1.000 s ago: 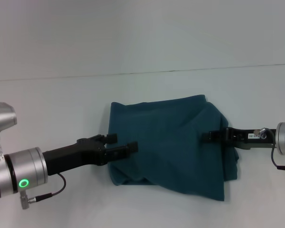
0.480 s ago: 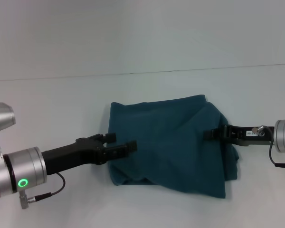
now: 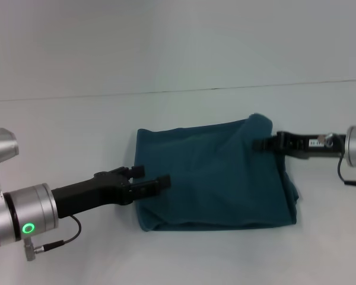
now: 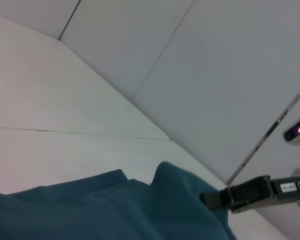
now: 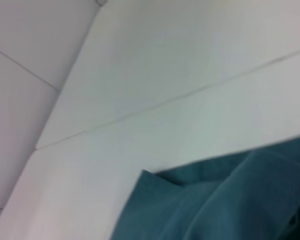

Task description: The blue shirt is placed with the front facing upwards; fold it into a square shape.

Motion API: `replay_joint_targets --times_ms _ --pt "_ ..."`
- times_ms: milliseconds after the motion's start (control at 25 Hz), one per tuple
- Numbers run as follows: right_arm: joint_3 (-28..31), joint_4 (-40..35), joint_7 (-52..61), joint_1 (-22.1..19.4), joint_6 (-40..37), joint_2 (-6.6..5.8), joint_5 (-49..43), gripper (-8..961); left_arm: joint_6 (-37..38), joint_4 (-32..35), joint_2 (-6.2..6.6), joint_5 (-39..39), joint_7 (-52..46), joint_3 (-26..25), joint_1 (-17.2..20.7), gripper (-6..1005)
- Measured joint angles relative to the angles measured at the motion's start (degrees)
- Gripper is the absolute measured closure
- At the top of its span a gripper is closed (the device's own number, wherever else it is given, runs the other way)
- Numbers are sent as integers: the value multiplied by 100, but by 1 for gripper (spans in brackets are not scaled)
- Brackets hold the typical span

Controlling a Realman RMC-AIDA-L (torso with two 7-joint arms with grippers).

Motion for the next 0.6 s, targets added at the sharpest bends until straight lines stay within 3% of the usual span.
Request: replay_joint_targets --times_ms 600 --pt "-14 -460 344 47 -343 -203 -24 890 56 -6 0 -34 -58 -164 23 49"
